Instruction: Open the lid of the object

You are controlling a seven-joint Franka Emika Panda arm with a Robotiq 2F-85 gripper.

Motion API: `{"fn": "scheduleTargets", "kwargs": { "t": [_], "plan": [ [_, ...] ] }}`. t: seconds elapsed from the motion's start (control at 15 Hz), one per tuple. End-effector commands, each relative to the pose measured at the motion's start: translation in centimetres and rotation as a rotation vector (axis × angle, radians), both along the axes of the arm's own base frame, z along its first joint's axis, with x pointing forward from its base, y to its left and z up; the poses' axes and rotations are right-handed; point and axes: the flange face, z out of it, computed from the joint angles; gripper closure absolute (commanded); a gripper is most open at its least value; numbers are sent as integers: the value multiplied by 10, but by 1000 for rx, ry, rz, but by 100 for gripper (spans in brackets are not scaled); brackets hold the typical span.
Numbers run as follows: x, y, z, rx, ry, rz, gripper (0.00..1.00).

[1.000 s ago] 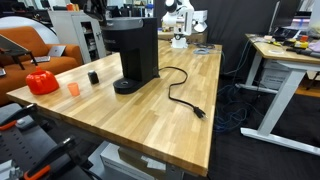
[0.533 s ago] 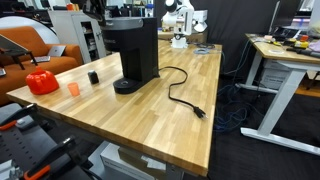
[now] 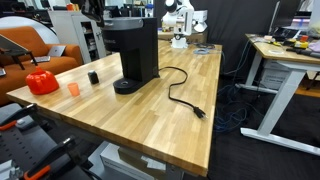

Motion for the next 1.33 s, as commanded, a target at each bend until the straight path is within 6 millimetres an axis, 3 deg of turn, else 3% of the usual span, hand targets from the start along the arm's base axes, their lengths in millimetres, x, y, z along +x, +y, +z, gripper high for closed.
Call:
{"fn": "scheduleTargets", "kwargs": {
  "t": [0.0, 0.33, 0.87, 1.27],
  "plan": [
    [-4, -2, -1, 16, 18, 18, 100],
    [-6, -4, -6, 24, 31, 14, 100],
    [11, 10, -10, 24, 36, 47, 100],
    [27, 1, -17, 21, 50, 39, 100]
  ]
}}
